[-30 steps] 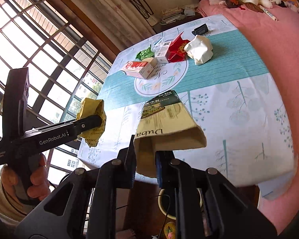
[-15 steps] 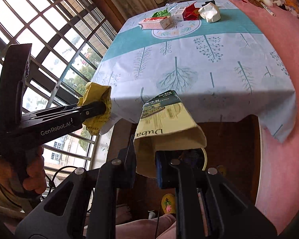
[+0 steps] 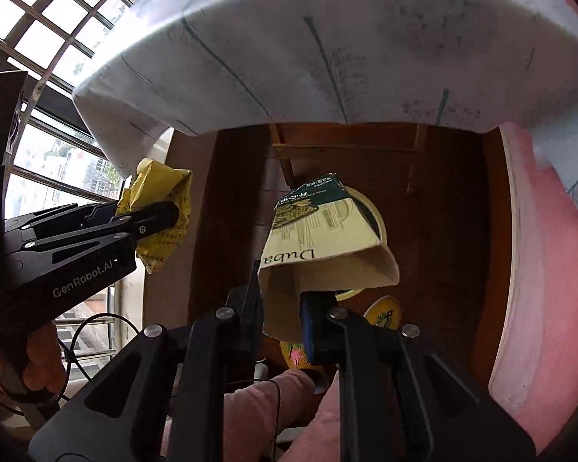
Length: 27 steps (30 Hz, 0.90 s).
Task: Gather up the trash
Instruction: 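Open both tools over the bin to drop the carton and yellow bag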
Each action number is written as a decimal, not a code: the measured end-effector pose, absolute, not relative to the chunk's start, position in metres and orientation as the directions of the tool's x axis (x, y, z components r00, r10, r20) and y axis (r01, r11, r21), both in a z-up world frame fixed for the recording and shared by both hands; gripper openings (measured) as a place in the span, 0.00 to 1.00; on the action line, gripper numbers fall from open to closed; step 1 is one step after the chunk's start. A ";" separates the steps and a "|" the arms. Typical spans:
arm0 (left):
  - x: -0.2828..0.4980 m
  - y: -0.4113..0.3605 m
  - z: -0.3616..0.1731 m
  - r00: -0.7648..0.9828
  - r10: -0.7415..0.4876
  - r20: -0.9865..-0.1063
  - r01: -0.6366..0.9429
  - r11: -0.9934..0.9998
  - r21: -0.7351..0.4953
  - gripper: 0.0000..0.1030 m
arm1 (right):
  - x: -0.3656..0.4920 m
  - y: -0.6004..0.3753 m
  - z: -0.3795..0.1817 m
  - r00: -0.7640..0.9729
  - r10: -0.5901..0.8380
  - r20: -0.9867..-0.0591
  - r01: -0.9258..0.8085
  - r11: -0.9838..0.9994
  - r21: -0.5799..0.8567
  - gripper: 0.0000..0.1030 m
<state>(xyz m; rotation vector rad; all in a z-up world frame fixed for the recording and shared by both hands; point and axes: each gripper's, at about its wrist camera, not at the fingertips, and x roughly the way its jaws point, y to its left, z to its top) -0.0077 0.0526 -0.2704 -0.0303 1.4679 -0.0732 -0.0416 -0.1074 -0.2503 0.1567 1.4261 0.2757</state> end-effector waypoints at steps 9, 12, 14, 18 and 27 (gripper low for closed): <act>0.003 0.039 -0.393 0.031 -0.058 -0.998 0.052 0.997 -0.056 0.27 | -0.038 -0.118 -0.390 0.029 0.236 -0.971 -0.080 0.969 0.233 0.14; 0.010 0.032 -0.418 0.020 -0.052 -0.998 0.071 0.996 -0.050 0.27 | -0.033 -0.123 -0.417 0.024 0.242 -0.970 -0.057 0.969 0.241 0.14; 0.017 0.031 -0.428 0.015 -0.058 -0.998 0.076 0.995 -0.057 0.28 | -0.030 -0.124 -0.429 0.022 0.243 -0.970 -0.054 0.969 0.242 0.15; 0.019 0.031 -0.440 0.016 -0.059 -0.998 0.091 0.994 -0.057 0.38 | -0.021 -0.122 -0.446 0.021 0.245 -0.969 -0.056 0.968 0.243 0.16; 0.021 0.032 -0.440 0.036 -0.063 -0.997 0.112 0.992 -0.059 0.82 | -0.018 -0.132 -0.452 0.058 0.218 -0.974 -0.015 0.976 0.217 0.40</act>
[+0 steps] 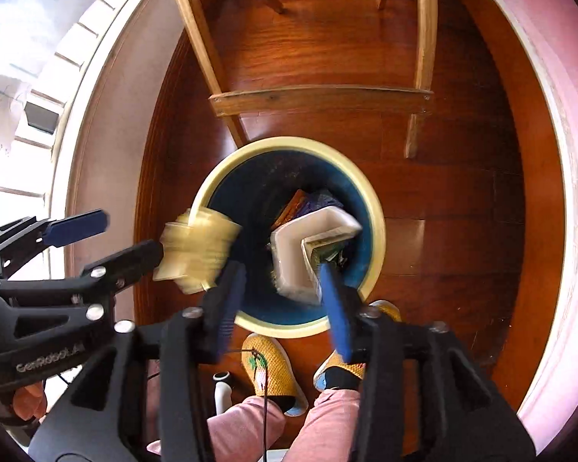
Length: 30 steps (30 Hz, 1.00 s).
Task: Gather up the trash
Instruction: 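Open both tools over the bin to drop the carton and yellow bag, then raise both tools from the bin back toward the table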
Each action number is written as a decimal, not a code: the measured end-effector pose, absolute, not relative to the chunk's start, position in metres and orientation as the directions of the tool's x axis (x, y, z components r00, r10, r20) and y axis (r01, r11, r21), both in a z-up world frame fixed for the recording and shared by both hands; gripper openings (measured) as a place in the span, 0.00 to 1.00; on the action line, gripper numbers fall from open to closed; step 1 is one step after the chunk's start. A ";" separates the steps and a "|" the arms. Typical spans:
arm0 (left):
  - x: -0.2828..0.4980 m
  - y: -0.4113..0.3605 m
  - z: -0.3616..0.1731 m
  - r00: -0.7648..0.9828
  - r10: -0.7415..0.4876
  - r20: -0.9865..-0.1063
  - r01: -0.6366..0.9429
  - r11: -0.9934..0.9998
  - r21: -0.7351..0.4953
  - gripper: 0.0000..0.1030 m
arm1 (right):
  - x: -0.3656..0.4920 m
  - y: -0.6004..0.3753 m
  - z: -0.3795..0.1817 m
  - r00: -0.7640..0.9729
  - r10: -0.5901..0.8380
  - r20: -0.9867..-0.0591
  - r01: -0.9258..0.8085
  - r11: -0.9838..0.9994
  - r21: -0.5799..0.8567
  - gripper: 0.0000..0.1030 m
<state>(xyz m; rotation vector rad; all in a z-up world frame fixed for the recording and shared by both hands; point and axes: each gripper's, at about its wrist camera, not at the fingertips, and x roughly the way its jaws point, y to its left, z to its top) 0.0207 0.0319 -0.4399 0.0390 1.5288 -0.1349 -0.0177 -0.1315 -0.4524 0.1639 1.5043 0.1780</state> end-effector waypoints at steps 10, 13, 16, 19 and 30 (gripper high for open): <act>0.017 0.024 -0.389 0.103 -0.072 -0.992 0.139 0.989 -0.058 0.89 | -0.019 -0.150 -0.416 0.111 0.212 -0.971 0.062 0.974 0.219 0.44; 0.018 0.022 -0.363 0.116 -0.077 -0.990 0.135 0.989 -0.061 0.92 | -0.017 -0.152 -0.396 0.123 0.203 -0.971 0.076 0.974 0.213 0.44; 0.017 0.025 -0.334 0.130 -0.089 -0.988 0.117 0.990 -0.074 0.92 | -0.017 -0.155 -0.373 0.139 0.201 -0.970 0.102 0.971 0.216 0.44; 0.018 0.030 -0.302 0.142 -0.096 -0.985 0.095 0.992 -0.083 0.92 | -0.017 -0.158 -0.347 0.147 0.187 -0.971 0.111 0.973 0.203 0.44; 0.010 0.058 -0.157 0.256 -0.084 -0.963 0.069 0.995 -0.068 0.94 | -0.021 -0.153 -0.220 0.205 0.214 -0.955 0.085 0.968 0.235 0.44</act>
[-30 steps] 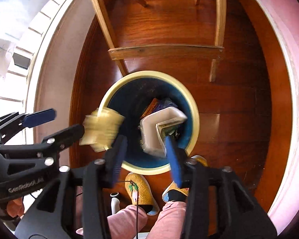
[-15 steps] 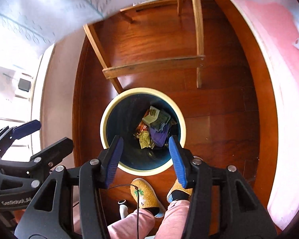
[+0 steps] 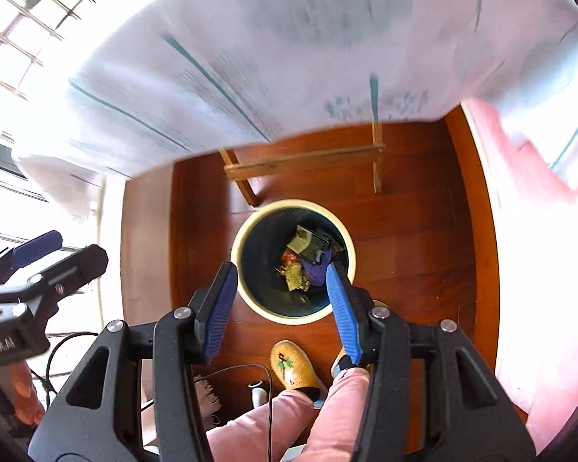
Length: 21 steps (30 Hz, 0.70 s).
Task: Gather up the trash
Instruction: 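Raise both tools from the bin back toward the table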
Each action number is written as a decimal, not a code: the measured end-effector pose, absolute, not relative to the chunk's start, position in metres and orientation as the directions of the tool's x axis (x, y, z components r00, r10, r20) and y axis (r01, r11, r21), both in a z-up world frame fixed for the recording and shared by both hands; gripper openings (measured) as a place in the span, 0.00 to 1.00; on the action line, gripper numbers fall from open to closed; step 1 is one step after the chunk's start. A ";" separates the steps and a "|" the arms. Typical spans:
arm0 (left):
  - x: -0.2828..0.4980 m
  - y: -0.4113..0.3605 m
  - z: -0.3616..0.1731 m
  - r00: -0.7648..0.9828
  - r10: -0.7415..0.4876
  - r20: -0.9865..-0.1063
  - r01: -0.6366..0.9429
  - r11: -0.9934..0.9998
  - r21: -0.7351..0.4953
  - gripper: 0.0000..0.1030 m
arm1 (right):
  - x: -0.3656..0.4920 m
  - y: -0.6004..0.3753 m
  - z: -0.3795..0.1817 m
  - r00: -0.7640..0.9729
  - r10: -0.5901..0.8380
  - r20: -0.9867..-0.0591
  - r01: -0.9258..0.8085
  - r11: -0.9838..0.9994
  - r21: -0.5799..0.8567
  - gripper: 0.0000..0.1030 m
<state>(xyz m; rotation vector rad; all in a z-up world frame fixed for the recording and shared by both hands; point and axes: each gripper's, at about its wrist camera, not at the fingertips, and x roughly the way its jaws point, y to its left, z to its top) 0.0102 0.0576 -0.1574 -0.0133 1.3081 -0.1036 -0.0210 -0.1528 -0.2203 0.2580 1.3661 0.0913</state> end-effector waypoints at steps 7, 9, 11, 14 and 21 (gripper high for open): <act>0.002 0.073 -0.055 0.382 -0.145 -0.913 0.087 0.989 -0.120 0.94 | -0.023 -0.140 -0.129 0.299 0.215 -0.930 0.050 0.969 0.240 0.44; 0.003 0.075 -0.027 0.418 -0.162 -0.894 0.097 0.986 -0.133 0.94 | -0.023 -0.138 -0.104 0.332 0.214 -0.919 0.041 0.970 0.241 0.44; 0.003 0.075 -0.003 0.444 -0.174 -0.879 0.111 0.984 -0.139 0.94 | -0.023 -0.137 -0.079 0.365 0.210 -0.907 0.037 0.970 0.239 0.44; 0.006 0.073 0.028 0.485 -0.167 -0.858 0.138 0.984 -0.113 0.94 | -0.020 -0.134 -0.048 0.417 0.199 -0.887 0.037 0.971 0.236 0.44; 0.016 0.072 0.068 0.569 -0.120 -0.814 0.174 0.984 -0.024 0.94 | -0.003 -0.136 0.016 0.534 0.156 -0.831 0.040 0.977 0.209 0.44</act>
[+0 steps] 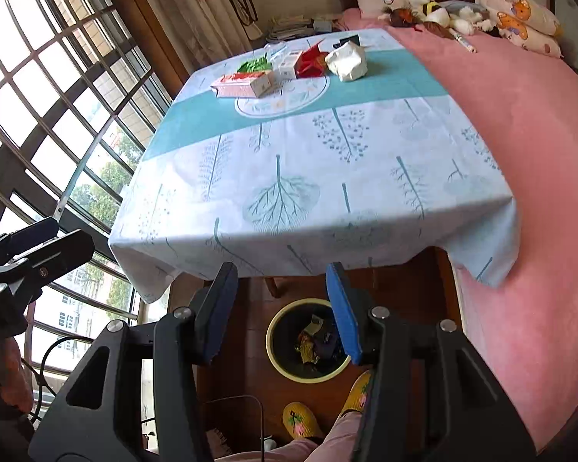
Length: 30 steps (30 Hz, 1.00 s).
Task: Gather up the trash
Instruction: 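Raise both tools from the bin back toward the table, then grasp the white cloth bag with the right tool while the left tool approaches the red packet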
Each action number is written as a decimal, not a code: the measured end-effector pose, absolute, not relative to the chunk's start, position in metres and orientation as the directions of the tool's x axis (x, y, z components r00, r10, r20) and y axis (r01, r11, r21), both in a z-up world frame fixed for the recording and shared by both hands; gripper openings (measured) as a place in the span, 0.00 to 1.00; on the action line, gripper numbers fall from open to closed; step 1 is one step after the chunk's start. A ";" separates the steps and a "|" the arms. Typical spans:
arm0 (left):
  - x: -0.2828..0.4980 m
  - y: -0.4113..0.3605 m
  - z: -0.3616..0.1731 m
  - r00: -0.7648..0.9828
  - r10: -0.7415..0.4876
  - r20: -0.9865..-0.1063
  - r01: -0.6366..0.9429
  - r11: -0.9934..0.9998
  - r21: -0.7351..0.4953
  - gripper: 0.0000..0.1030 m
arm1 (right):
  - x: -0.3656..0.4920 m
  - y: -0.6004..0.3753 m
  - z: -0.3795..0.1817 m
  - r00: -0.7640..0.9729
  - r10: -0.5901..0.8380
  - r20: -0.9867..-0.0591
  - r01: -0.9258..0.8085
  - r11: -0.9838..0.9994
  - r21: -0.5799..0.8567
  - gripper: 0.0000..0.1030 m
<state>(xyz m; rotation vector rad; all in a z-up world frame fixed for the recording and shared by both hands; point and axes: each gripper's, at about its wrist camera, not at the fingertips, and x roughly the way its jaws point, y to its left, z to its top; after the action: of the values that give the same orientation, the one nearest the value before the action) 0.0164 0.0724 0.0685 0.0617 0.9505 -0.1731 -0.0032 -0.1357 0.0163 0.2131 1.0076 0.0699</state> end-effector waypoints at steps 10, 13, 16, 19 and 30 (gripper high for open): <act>0.063 0.093 0.076 0.588 -0.008 -0.809 0.059 0.998 0.033 0.93 | 0.039 -0.169 0.045 0.602 0.114 -0.791 0.057 0.981 0.185 0.44; 0.093 0.086 0.059 0.558 0.010 -0.830 0.028 0.999 0.031 0.92 | 0.069 -0.185 0.035 0.604 0.122 -0.788 0.052 0.980 0.192 0.44; 0.133 0.069 0.044 0.522 0.014 -0.853 0.010 1.000 0.022 0.83 | 0.110 -0.206 0.019 0.588 0.144 -0.796 0.046 0.977 0.210 0.44; 0.179 0.044 0.037 0.493 0.027 -0.869 -0.008 1.000 0.027 0.76 | 0.159 -0.228 0.004 0.565 0.175 -0.807 0.021 0.974 0.226 0.44; 0.365 -0.063 0.030 0.441 0.049 -0.896 -0.046 0.998 0.032 0.76 | 0.354 -0.312 -0.026 0.482 0.282 -0.829 -0.121 0.959 0.256 0.48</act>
<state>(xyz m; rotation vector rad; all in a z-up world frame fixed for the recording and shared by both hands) 0.3647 -0.0633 0.0302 0.0030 1.1130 0.0591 0.3544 -0.3116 -0.0262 0.1709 1.0398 0.2475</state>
